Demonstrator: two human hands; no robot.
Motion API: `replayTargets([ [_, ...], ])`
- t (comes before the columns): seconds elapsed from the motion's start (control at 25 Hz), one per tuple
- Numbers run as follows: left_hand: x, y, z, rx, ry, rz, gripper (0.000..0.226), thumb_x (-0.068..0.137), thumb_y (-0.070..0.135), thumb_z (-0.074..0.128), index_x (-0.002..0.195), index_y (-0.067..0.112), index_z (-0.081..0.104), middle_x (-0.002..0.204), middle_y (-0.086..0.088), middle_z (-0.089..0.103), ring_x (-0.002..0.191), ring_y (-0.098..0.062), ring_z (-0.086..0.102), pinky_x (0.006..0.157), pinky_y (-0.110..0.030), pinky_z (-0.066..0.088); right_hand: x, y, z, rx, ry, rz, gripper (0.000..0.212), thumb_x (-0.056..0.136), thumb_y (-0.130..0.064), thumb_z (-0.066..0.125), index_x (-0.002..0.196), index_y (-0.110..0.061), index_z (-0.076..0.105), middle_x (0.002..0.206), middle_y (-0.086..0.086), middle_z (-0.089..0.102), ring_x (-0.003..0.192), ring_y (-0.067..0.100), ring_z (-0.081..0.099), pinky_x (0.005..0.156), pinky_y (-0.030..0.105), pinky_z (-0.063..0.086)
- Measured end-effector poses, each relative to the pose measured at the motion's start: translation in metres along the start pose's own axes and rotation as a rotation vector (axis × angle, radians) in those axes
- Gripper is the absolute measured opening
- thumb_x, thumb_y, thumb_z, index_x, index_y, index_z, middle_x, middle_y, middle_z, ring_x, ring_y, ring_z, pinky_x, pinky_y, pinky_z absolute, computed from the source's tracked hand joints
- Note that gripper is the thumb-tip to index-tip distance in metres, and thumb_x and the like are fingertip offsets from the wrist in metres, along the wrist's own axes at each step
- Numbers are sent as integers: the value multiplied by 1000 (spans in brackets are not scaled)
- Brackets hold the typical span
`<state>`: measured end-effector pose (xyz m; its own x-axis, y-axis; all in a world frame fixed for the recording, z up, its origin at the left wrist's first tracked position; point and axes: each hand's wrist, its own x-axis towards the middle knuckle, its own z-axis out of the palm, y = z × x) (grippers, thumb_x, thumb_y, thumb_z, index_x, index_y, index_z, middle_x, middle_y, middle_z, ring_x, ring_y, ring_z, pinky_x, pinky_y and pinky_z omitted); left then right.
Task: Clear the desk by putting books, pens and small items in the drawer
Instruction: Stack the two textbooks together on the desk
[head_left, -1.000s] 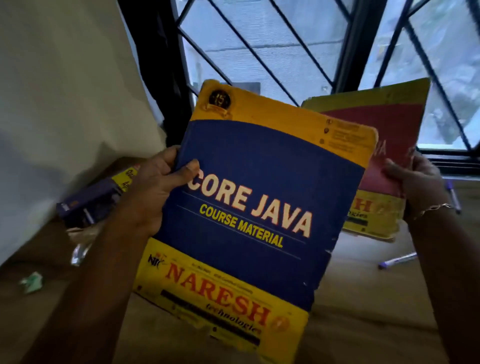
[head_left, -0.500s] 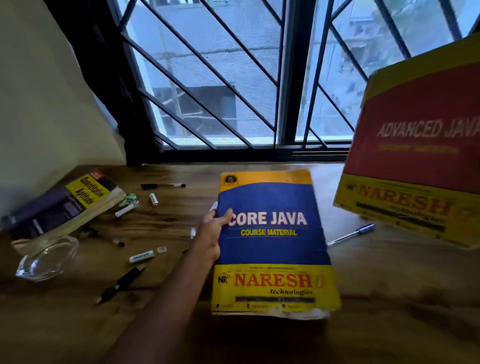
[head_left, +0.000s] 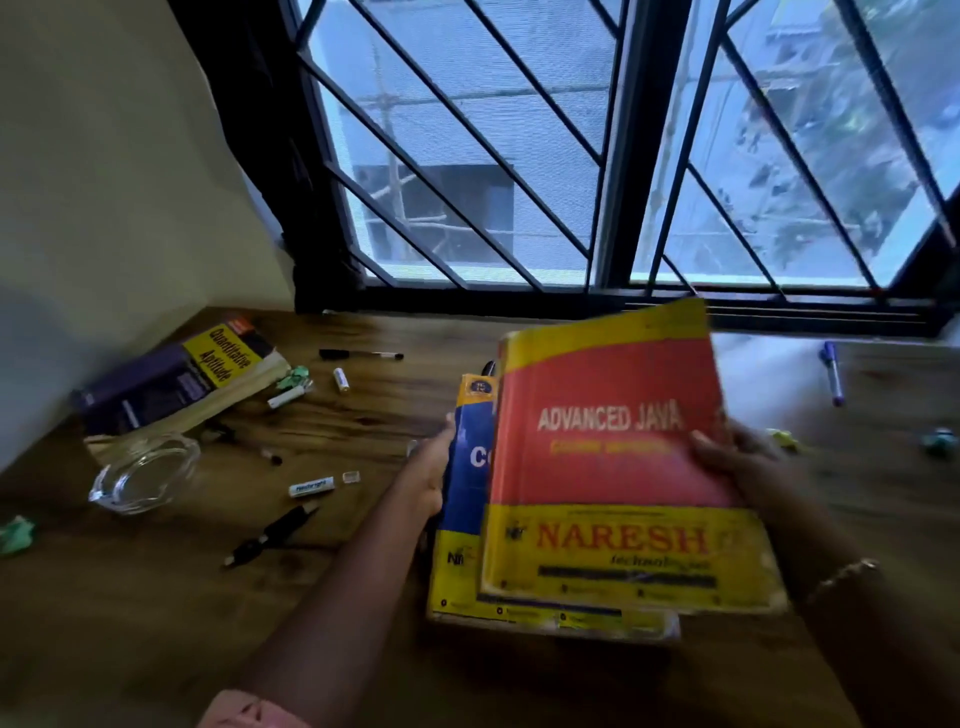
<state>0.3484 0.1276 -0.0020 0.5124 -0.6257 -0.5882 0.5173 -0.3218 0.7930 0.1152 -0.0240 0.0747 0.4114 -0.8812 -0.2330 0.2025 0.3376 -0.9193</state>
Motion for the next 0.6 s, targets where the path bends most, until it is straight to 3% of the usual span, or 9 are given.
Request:
replayTargets([
  [0.04, 1, -1, 0, 12, 3, -4, 53, 92, 56, 37, 96, 10, 65, 81, -10, 69, 73, -25, 65, 62, -32, 54, -26, 42, -1, -18, -130, 14, 8, 86, -3, 57, 84, -10, 60, 55, -1, 69, 44, 7, 62, 40, 15, 48],
  [0.08, -2, -2, 0, 13, 7, -7, 57, 90, 59, 38, 105, 9, 62, 87, -12, 69, 75, -25, 66, 62, -33, 55, -38, 63, 3, -50, -173, 121, 14, 74, -14, 73, 83, -10, 63, 58, 0, 70, 46, 8, 63, 42, 16, 49],
  [0.16, -3, -3, -3, -6, 34, -8, 66, 84, 59, 51, 126, 8, 47, 93, -14, 70, 75, -23, 70, 62, -35, 56, -38, 93, 2, -114, -219, 159, 57, 42, -31, 90, 88, -9, 65, 66, 3, 72, 52, 12, 66, 45, 20, 52],
  [0.2, -5, -3, -5, -3, 31, 9, 60, 84, 52, 57, 123, 7, 48, 86, -13, 72, 69, -21, 70, 63, -36, 56, -38, 98, 3, -65, -194, 198, 52, 50, -28, 87, 93, -9, 63, 68, 4, 73, 54, 13, 67, 47, 22, 53],
  [0.28, -4, -4, -7, 52, 23, 43, 30, 92, 30, 56, 105, 2, 55, 72, -9, 68, 60, -20, 66, 64, -35, 52, -31, 101, 4, -98, -113, 156, 16, 81, -7, 62, 97, -9, 59, 73, 5, 73, 58, 14, 68, 50, 25, 55],
  [0.36, -6, -6, -2, 79, 42, 74, 18, 93, 19, 55, 100, 2, 55, 80, -12, 65, 69, -25, 64, 68, -39, 54, -31, 107, 0, -479, -38, 51, 9, 87, -6, 57, 95, -11, 59, 85, 10, 71, 68, 17, 68, 60, 31, 57],
  [0.44, -1, -11, 3, 211, 140, 197, 27, 90, 18, 58, 111, 1, 56, 100, -19, 66, 89, -32, 65, 83, -48, 53, -33, 106, 1, -955, 44, -95, 18, 86, -19, 63, 99, -8, 58, 91, 11, 66, 82, 28, 64, 65, 34, 47],
  [0.48, -4, -12, 7, 383, 219, 283, 33, 90, 20, 58, 118, 2, 56, 112, -19, 63, 102, -33, 62, 92, -46, 50, -34, 104, 3, -1140, 88, -137, 25, 86, -24, 63, 101, -6, 57, 92, 14, 65, 87, 31, 62, 64, 33, 41],
  [0.6, -10, -18, 12, 957, 420, 445, 45, 94, 27, 51, 133, 6, 44, 136, -16, 45, 128, -29, 40, 103, -37, 34, -40, 101, 13, -1334, 181, -268, 32, 84, -26, 63, 104, -2, 55, 101, 23, 59, 93, 37, 57, 71, 39, 42],
])
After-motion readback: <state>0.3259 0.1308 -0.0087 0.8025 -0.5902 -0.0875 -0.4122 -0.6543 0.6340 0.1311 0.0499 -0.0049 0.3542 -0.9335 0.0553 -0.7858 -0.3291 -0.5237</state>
